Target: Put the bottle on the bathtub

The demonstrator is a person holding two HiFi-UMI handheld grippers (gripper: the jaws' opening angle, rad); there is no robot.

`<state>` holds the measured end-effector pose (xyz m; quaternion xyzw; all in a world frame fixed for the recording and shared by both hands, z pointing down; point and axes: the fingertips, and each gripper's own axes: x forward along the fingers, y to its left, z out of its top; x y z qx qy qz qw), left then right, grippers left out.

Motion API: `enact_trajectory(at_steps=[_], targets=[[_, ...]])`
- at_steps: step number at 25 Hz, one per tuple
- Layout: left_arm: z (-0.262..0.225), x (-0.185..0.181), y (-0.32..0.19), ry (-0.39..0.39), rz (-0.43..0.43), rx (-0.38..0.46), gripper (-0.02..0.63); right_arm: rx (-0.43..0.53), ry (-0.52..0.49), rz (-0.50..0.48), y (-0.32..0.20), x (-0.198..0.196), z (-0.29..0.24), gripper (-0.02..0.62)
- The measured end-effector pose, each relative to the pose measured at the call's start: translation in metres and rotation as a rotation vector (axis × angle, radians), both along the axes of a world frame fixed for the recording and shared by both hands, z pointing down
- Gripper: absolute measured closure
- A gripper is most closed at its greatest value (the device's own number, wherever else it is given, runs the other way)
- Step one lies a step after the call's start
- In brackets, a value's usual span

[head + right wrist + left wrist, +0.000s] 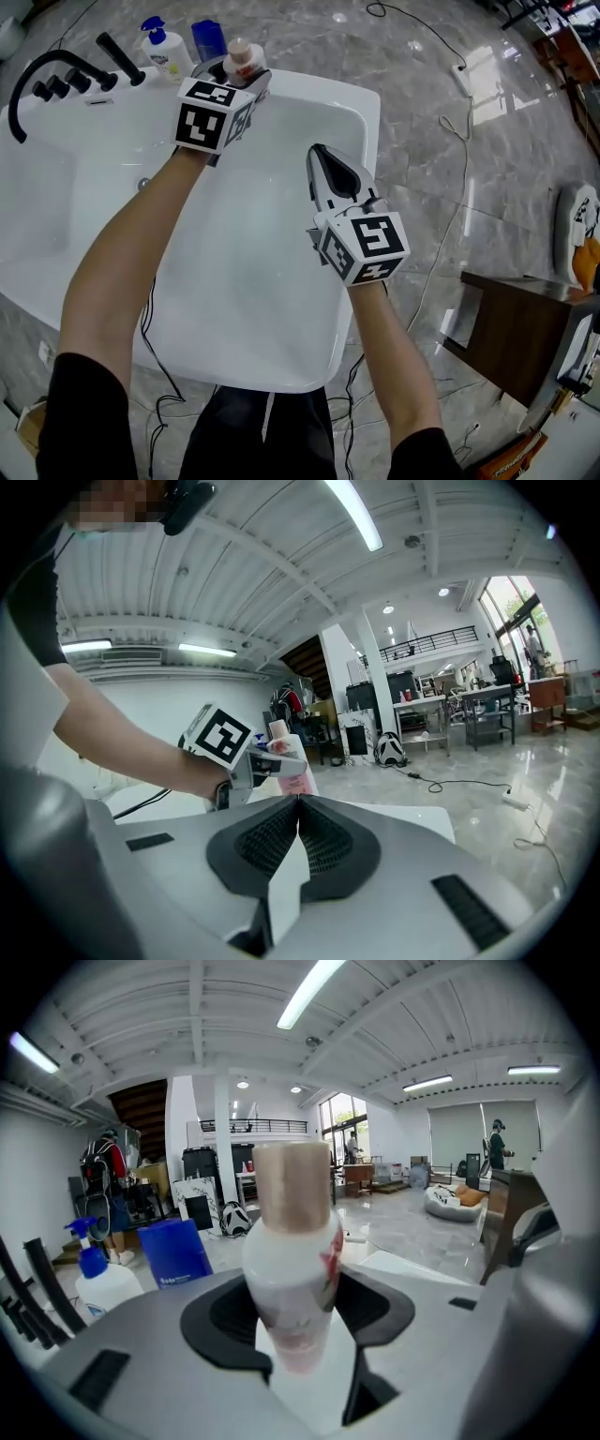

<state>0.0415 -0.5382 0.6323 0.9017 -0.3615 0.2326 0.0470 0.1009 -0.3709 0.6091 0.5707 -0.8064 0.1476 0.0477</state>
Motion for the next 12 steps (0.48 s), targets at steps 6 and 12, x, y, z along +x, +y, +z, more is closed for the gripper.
enact_trajectory(at_steps=[6, 12], targets=[[0.007, 0.023, -0.025, -0.009, 0.01, -0.003, 0.374, -0.011, -0.007, 0.018, -0.009, 0.004, 0.012, 0.571], [0.006, 0.034, -0.043, 0.047, -0.01, -0.007, 0.374, -0.015, -0.03, 0.051, -0.011, 0.01, 0.016, 0.571]])
